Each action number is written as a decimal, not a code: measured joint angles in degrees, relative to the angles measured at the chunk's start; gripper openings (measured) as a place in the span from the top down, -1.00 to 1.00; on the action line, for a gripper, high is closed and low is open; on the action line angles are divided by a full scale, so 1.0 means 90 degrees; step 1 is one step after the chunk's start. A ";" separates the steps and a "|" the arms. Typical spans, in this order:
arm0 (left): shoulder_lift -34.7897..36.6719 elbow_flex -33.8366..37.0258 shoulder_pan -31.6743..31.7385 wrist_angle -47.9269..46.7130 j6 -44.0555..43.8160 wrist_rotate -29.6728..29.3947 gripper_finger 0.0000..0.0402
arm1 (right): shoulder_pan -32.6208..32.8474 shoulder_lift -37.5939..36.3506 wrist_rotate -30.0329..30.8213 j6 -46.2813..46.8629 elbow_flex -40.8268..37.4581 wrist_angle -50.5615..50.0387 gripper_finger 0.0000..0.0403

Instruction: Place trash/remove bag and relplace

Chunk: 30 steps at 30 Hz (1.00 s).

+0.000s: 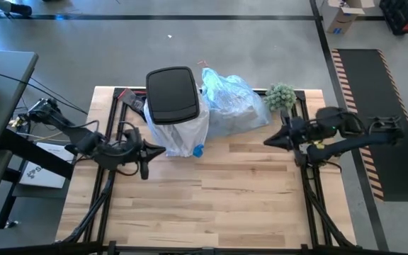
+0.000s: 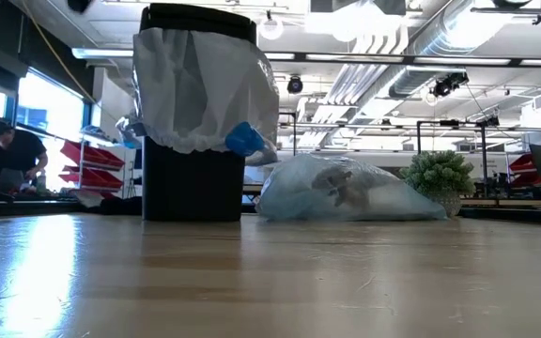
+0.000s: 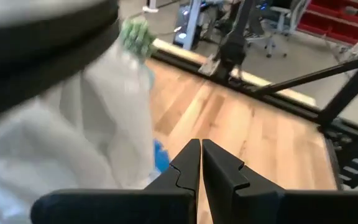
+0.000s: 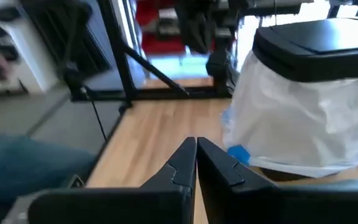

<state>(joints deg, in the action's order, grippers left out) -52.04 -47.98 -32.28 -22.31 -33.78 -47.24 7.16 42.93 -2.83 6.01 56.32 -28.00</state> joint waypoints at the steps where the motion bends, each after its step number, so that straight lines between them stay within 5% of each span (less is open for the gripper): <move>1: 0.0051 0.0241 0.0116 0.0206 -0.0011 0.0099 1.00 | 0.0032 -0.0282 0.0001 0.0129 -0.0370 0.0222 1.00; 7: 0.0740 0.1729 0.1731 0.2823 0.1012 0.2028 1.00 | 0.0039 -0.1693 0.0061 0.0887 -0.2173 0.1595 1.00; 11: 0.1281 0.2278 0.2815 0.3209 0.1783 0.3199 1.00 | 0.0039 -0.2291 0.0096 0.1381 -0.2730 0.1997 1.00; 16: 0.2312 0.2475 0.3711 0.2210 0.2050 0.3331 1.00 | 0.0039 -0.2603 0.0320 0.1616 -0.2833 0.1953 1.00; 20: 0.2868 0.2758 0.4267 0.2447 0.2449 0.3451 1.00 | 0.0039 -0.2615 0.0514 0.1609 -0.2833 0.1991 1.00; 30: 0.2952 0.3382 0.4541 0.2616 0.2020 0.4574 1.00 | 0.0039 -0.2708 0.0597 0.1188 -0.2830 0.1687 1.00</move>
<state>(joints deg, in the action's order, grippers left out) -25.47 -17.54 8.60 1.24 -15.61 -6.08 7.51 18.56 2.54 16.70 30.85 -12.82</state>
